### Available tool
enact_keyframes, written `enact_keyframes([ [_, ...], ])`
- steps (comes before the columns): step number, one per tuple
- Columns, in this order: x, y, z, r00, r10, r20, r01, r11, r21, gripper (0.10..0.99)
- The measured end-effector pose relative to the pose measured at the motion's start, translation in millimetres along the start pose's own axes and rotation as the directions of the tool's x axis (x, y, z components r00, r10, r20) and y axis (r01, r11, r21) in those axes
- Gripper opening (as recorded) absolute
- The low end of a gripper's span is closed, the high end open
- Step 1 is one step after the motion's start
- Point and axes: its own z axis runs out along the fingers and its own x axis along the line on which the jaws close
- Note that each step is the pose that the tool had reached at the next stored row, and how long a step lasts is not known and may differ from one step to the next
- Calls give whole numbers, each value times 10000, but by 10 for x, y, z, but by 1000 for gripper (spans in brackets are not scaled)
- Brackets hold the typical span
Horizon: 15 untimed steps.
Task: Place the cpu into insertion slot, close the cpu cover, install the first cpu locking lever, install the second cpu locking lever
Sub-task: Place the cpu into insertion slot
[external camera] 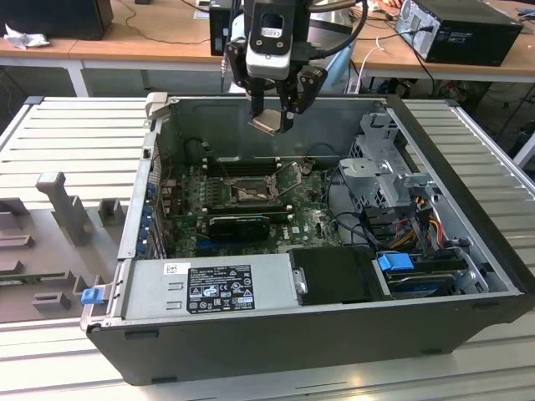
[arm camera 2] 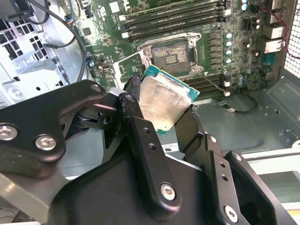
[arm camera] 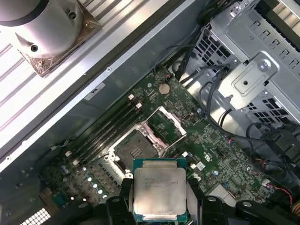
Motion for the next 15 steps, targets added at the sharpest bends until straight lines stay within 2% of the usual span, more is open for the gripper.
enact_keyframes([
  [5,0,0,1,9990,449,39,-449,9990,-9,537],
  [9,0,0,3,9944,1053,93,-1053,9944,-23,537],
  [15,0,0,4,9879,1545,135,-1545,9880,-38,537],
])
